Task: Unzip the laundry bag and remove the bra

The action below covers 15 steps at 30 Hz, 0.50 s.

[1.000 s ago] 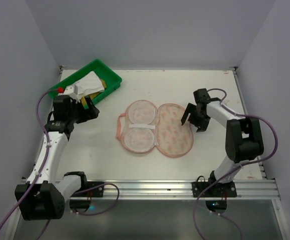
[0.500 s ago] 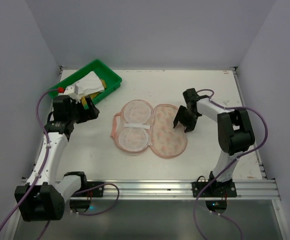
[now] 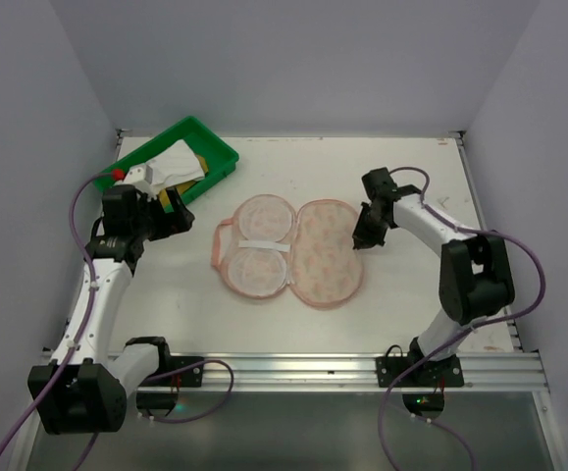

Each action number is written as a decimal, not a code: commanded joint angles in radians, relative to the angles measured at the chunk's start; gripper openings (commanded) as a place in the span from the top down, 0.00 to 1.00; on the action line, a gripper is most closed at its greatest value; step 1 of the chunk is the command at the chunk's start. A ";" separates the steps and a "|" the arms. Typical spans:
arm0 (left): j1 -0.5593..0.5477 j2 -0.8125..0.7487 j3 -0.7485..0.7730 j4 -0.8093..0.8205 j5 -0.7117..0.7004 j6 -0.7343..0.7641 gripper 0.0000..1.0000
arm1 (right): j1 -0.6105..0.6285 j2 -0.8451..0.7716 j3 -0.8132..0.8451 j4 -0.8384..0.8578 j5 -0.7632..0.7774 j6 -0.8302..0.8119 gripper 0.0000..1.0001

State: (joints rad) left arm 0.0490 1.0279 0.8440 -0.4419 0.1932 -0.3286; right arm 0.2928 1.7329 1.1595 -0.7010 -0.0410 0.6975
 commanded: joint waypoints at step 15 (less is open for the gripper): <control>-0.008 -0.005 0.119 -0.080 0.008 0.002 0.00 | 0.038 -0.124 0.252 -0.074 -0.321 -0.135 1.00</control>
State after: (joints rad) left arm 0.0490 1.0283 0.9443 -0.5068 0.1925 -0.3294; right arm 0.3019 1.5463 1.4155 -0.8219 -0.2050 0.5308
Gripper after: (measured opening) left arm 0.997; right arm 0.010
